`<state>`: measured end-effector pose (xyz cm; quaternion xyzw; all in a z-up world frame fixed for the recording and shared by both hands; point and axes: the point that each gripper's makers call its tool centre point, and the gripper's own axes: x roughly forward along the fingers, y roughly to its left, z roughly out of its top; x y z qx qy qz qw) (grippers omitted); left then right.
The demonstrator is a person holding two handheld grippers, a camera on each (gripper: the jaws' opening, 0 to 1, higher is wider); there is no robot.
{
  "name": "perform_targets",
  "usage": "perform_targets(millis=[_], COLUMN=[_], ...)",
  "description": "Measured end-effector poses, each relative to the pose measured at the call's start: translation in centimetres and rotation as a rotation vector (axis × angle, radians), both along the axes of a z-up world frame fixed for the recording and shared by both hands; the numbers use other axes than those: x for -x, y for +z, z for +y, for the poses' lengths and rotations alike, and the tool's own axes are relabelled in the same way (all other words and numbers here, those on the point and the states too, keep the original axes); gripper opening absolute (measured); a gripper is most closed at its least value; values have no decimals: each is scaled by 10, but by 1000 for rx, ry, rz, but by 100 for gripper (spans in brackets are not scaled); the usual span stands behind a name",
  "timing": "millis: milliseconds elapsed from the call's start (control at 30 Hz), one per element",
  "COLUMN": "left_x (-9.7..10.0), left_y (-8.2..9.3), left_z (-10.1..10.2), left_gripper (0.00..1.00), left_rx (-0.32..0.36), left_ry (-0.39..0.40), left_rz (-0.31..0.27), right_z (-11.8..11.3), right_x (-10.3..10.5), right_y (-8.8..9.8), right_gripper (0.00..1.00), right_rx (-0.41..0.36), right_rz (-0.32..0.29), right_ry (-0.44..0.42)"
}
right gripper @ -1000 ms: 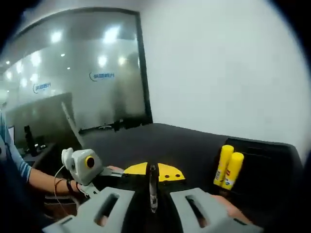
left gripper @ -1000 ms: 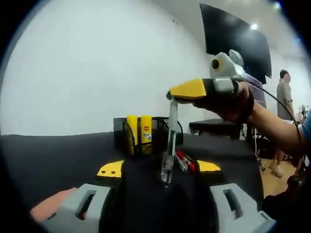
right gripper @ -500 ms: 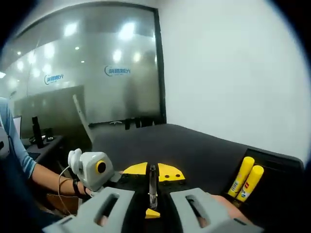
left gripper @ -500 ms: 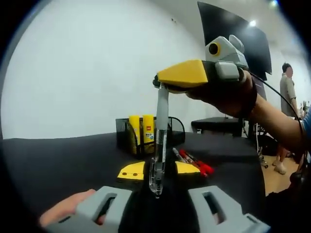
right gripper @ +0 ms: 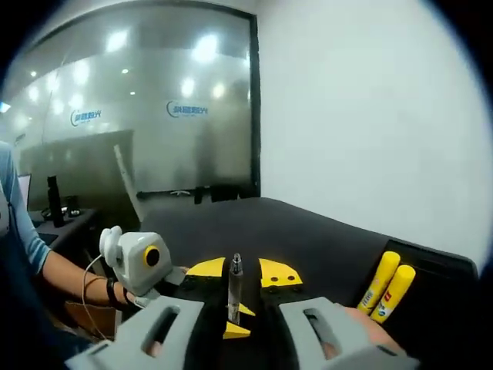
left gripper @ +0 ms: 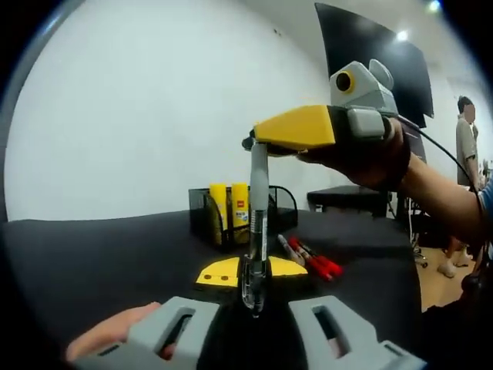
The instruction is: Pick up pens and glue sticks and place them into the holder.
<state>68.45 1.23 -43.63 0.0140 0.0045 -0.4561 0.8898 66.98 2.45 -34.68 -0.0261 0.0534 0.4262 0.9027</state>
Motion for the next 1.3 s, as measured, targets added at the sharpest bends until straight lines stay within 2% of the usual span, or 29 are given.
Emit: perform_targets(millis=[333,400,567,633,700,767,867,1033,1300], left_x=[0,-1,0,0,2,4,6,7,6], left_y=[-1,-1,1,0,0,-1,-3,-5,-6], left_z=[0,0,-1,-2,-5,-9,-11,-12,-13], left_gripper=[8,8,9,15,29,35,37,39,53], left_rx=[-3,-3,13,20,27,15,-2,-6,9], left_ry=[4,5,-3,-11,-32,-41,-47,-67,-77], left_rz=[1,2,4,17,19,15,4,23,43], right_z=[8,7,6,3,0,-6,-15,-34,-62], right_x=[2,1,1,0,-2,-6,-14,-35,-71], right_y=[-8,-10,-9,-7,-3,4,17,47,94], right_gripper=[11,5,5,5,5,5,5,5,5], right_rx=[-40,-32,-47,-48,-46,-47,-57,-95,-167], right_rz=[52,61,70,69,60,50,39,12,-38], right_ry=[28,22,18,15,5,-9,-25,-63,-131])
